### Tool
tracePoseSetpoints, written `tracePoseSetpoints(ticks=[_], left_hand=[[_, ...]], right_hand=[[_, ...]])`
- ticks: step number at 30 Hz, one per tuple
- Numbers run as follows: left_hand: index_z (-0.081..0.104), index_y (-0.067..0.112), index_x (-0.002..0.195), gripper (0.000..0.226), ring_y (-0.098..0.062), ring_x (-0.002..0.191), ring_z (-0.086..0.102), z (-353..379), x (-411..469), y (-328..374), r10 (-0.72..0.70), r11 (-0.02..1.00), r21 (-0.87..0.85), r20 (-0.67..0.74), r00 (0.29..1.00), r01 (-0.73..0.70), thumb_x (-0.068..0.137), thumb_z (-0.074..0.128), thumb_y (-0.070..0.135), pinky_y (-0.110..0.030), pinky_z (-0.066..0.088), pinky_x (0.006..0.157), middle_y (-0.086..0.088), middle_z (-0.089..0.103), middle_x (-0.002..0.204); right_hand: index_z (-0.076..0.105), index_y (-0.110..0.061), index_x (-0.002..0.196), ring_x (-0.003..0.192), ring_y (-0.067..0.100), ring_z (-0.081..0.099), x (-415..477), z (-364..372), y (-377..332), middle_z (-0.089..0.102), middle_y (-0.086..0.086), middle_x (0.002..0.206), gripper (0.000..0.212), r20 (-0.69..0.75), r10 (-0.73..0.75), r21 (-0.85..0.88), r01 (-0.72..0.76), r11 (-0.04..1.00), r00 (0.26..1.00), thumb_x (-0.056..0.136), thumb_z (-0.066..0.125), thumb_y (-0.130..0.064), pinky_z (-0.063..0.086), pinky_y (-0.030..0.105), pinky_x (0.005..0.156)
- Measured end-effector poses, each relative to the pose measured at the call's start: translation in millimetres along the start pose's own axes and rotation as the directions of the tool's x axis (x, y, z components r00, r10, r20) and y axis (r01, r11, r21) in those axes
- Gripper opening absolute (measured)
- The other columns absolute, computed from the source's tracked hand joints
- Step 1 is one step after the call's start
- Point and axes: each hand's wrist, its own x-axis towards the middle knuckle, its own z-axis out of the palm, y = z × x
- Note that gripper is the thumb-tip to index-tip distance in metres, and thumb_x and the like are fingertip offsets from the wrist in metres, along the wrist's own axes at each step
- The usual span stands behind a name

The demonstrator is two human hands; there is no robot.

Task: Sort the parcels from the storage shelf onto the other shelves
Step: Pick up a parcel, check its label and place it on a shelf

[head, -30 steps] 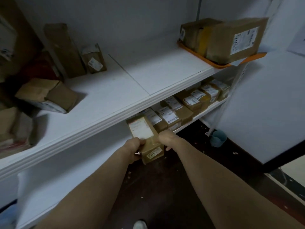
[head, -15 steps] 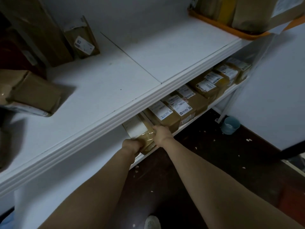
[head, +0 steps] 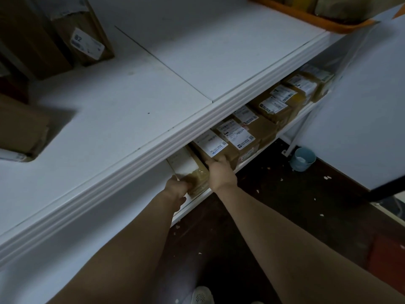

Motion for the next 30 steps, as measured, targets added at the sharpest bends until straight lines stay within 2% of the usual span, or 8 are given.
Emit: tracePoseSetpoints(ticks=[2, 6, 10, 16, 21, 24, 27, 30], left_hand=[[0.043, 0.010, 0.138, 0.049, -0.013, 0.076, 0.050, 2.5, 0.6, 0.6, -0.001, 1.000, 0.010, -0.002, 1.000, 0.001, 0.092, 0.055, 0.001, -0.026, 0.044, 0.073, -0.003, 0.054, 0.092], [0.055, 0.005, 0.126, 0.034, -0.012, 0.066, 0.043, 7.7, 6.2, -1.8, -0.001, 1.000, 0.027, -0.010, 1.000, 0.001, 0.093, 0.054, 0.002, -0.023, 0.039, 0.064, -0.003, 0.052, 0.079], [0.048, 0.001, 0.135, 0.044, -0.016, 0.071, 0.050, 11.1, 14.0, -3.7, 0.022, 0.995, 0.096, -0.039, 0.999, -0.018, 0.092, 0.045, -0.006, -0.026, 0.041, 0.068, -0.008, 0.059, 0.085], [0.048, -0.004, 0.131, 0.036, -0.027, 0.119, 0.053, 31.9, -20.2, 8.7, 0.065, 0.972, 0.229, -0.032, 0.997, -0.056, 0.096, 0.045, 0.006, -0.029, 0.044, 0.092, -0.013, 0.054, 0.129], [0.055, -0.009, 0.122, 0.032, -0.015, 0.054, 0.038, 62.0, -67.9, 25.9, 0.048, 0.949, 0.309, 0.073, 0.996, -0.068, 0.091, 0.052, 0.003, -0.025, 0.032, 0.043, -0.006, 0.044, 0.070], [0.052, -0.007, 0.126, 0.035, -0.015, 0.051, 0.035, 79.9, -107.4, 44.3, 0.069, 0.953, 0.284, 0.146, 0.987, -0.108, 0.091, 0.047, -0.004, -0.024, 0.030, 0.041, -0.007, 0.040, 0.066], [0.058, 0.002, 0.084, 0.020, -0.017, 0.053, 0.045, 95.0, -147.4, 66.3, 0.079, 0.956, 0.263, 0.194, 0.978, -0.129, 0.093, 0.042, -0.005, -0.026, 0.038, 0.048, -0.010, 0.050, 0.062], [0.049, 0.003, 0.063, 0.030, -0.017, 0.046, 0.046, 103.1, -180.3, 89.5, 0.129, 0.960, 0.214, 0.242, 0.962, -0.183, 0.091, 0.043, -0.008, -0.026, 0.037, 0.044, -0.009, 0.051, 0.046]], right_hand=[[0.041, -0.007, 0.138, 0.126, 0.031, 0.037, 1.2, -2.8, 2.3, 0.028, 0.018, 0.141, 0.051, -0.053, 0.070, 0.003, -0.070, 0.998, 0.996, 0.090, 0.055, 0.002, 0.046, 0.036, 0.093], [0.035, 0.001, 0.138, 0.117, 0.032, 0.049, 5.2, -3.2, 5.2, 0.031, 0.023, 0.140, 0.052, 0.078, 0.162, 0.066, -0.167, 0.984, 0.984, 0.091, 0.056, 0.001, 0.046, 0.034, 0.094], [0.033, 0.002, 0.140, 0.123, 0.030, 0.047, 7.9, 0.9, 7.9, 0.041, 0.023, 0.137, 0.049, 0.149, 0.121, 0.057, -0.130, 0.990, 0.981, 0.094, 0.051, -0.002, 0.044, 0.030, 0.093], [0.038, 0.000, 0.138, 0.116, 0.030, 0.053, -10.6, -21.3, 9.6, 0.048, 0.020, 0.133, 0.044, 0.158, 0.137, 0.110, -0.155, 0.982, 0.978, 0.095, 0.048, -0.005, 0.046, 0.032, 0.085], [0.058, 0.003, 0.115, 0.112, 0.030, 0.057, -49.9, -76.7, 15.7, 0.060, 0.018, 0.120, 0.025, 0.153, 0.072, 0.071, -0.083, 0.994, 0.986, 0.094, 0.046, -0.003, 0.046, 0.032, 0.084], [0.062, 0.002, 0.101, 0.098, 0.030, 0.060, -69.2, -112.4, 22.8, 0.063, 0.017, 0.106, 0.019, 0.132, 0.048, 0.038, -0.054, 0.998, 0.990, 0.092, 0.046, -0.003, 0.049, 0.034, 0.079], [0.043, -0.007, 0.063, 0.070, 0.023, 0.051, -87.6, -155.2, 27.9, 0.050, 0.011, 0.072, 0.030, 0.052, 0.032, 0.002, -0.032, 0.999, 0.998, 0.093, 0.048, -0.005, 0.040, 0.026, 0.055], [0.036, -0.010, 0.058, 0.061, 0.022, 0.044, -102.4, -194.8, 25.0, 0.040, 0.007, 0.061, 0.037, -0.028, 0.000, 0.003, 0.000, 1.000, 1.000, 0.092, 0.049, -0.010, 0.038, 0.029, 0.060]])
